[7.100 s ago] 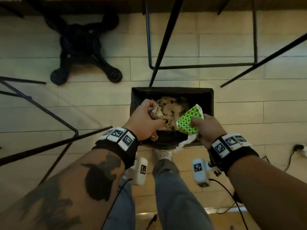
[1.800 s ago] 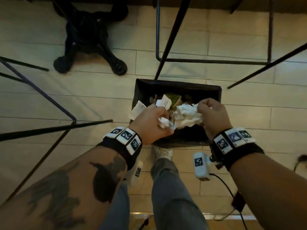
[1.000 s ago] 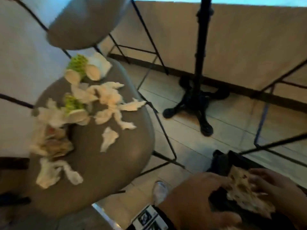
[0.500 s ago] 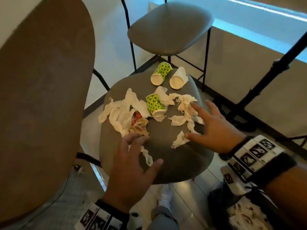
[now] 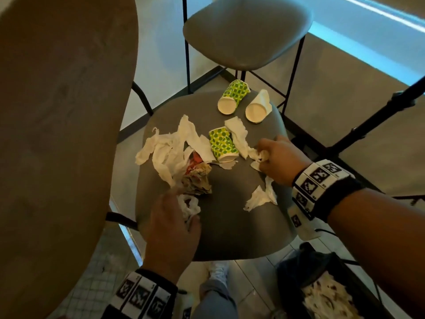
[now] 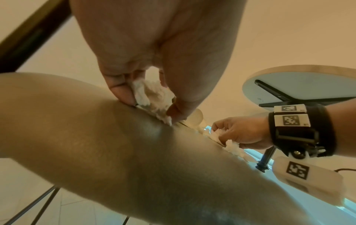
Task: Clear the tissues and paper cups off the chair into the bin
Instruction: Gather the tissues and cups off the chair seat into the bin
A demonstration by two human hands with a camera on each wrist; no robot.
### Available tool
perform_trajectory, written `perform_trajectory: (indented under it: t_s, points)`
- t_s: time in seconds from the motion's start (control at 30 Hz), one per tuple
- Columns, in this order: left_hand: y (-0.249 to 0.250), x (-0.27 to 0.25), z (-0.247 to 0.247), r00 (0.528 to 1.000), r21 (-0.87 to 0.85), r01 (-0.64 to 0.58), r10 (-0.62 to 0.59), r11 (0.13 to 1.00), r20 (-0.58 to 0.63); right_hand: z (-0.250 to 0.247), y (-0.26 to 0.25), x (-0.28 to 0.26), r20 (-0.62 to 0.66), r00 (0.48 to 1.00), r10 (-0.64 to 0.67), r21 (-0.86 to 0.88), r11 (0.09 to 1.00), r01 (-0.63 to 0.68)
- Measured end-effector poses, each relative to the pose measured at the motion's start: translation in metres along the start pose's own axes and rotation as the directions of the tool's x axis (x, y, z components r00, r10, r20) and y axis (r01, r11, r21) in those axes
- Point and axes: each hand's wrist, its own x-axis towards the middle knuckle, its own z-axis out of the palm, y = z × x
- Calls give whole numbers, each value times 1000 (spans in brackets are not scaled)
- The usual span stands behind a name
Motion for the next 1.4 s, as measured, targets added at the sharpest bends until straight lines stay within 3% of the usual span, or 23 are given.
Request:
perform_trajectory:
  t_s: [0.1, 0.33, 0.57, 0.73, 0.83, 0.9, 1.03, 1.1, 1.2, 1.3, 1.4]
  points:
    - [-4, 0, -1, 1000, -19, -19, 19, 1000, 8, -2, 6, -3, -2, 1000, -13, 56, 998, 14]
    - [6, -8, -15, 998, -157, -66, 63, 985, -24, -21, 17, -28, -63, 996, 62, 438, 898, -28]
    - [57, -16, -31, 961, -298, -277, 268, 914, -71, -47, 25, -93, -173, 979, 106, 663, 748, 37]
    - [108, -16, -2, 896, -369, -381, 437, 848, 79, -34, 75, -161, -162, 957, 242, 753, 657, -39]
    - [148, -23, 35, 819, -438, -424, 542, 792, 187, -4, 128, -211, -155, 906, 393, 782, 610, -131]
    - [177, -32, 71, 740, -462, -457, 613, 760, 277, 23, 166, -247, -127, 856, 501, 796, 566, -213]
    - [222, -64, 168, 518, -480, -486, 683, 730, 515, 99, 241, -315, 4, 701, 713, 909, 289, -299]
    - [232, -88, 224, 414, -456, -489, 658, 744, 629, 151, 276, -340, 98, 611, 785, 943, 123, -310]
    - [233, -125, 309, 284, -356, -514, 547, 780, 788, 238, 328, -363, 239, 472, 849, 917, -38, -397]
    - [224, -155, 384, 192, -232, -542, 387, 808, 902, 314, 369, -367, 387, 350, 853, 866, -206, -456]
    - [209, -177, 444, 154, -144, -555, 272, 819, 950, 367, 399, -363, 518, 258, 816, 811, -372, -452]
